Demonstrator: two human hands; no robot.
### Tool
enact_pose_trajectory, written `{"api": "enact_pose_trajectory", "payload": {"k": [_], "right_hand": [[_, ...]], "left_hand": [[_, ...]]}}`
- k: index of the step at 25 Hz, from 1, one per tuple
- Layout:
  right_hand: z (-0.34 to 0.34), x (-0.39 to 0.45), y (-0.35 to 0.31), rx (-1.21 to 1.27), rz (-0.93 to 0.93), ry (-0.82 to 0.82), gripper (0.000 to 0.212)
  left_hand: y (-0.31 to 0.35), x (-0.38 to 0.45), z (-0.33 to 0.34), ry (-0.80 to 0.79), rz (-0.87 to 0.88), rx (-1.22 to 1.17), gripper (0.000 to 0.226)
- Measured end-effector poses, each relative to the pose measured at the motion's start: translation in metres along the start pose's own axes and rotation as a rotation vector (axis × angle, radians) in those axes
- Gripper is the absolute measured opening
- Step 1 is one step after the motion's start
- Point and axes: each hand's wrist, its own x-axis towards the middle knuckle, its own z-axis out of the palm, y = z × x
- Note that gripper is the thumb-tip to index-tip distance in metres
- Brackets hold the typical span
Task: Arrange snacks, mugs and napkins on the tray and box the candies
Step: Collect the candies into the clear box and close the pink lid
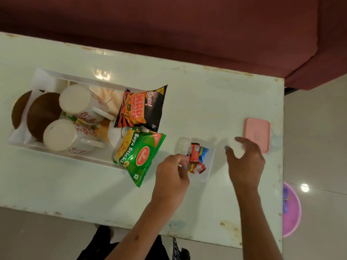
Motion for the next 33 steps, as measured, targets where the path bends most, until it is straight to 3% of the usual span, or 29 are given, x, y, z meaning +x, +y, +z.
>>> {"api": "enact_pose_trajectory", "payload": {"k": [3, 7, 10, 13, 15, 17, 22, 28, 33], "right_hand": [[0.006, 0.046, 0.025, -0.231, 0.174, -0.057, 0.068], [0.008, 0.07, 0.04, -0.304, 0.211, -0.089, 0.062], [0.005, 0.055, 0.036, -0.258, 0.208, -0.047, 0.082], [-0.007, 0.03, 0.023, -0.086, 0.319, -0.012, 0.102], [-0.012, 0.013, 0.006, 0.112, 0.413, -0.033, 0.096], [-0.006, -0.014, -0.012, 0.185, 0.38, -0.074, 0.092], [0.026, -0.072, -0.037, 0.069, 0.27, -0.086, 0.083], [0.037, -0.074, -0.038, -0.078, 0.201, -0.115, 0.065], [0.04, -0.078, -0.035, -0.082, 0.182, -0.128, 0.061]], "left_hand": [[-0.004, 0.002, 0.004, 0.03, 0.043, 0.003, 0.034], [-0.006, 0.005, 0.011, -0.081, -0.057, -0.045, 0.043], [-0.008, 0.009, 0.013, -0.106, -0.124, -0.084, 0.043], [-0.008, 0.011, 0.013, -0.126, -0.182, -0.133, 0.041], [-0.007, 0.012, 0.013, -0.125, -0.2, -0.152, 0.04], [-0.01, 0.014, 0.012, -0.107, -0.221, -0.171, 0.04], [-0.015, 0.014, 0.013, -0.073, -0.217, -0.176, 0.036], [-0.019, 0.016, 0.015, -0.083, -0.217, -0.182, 0.035], [-0.022, 0.015, 0.018, -0.066, -0.212, -0.144, 0.029]]}}
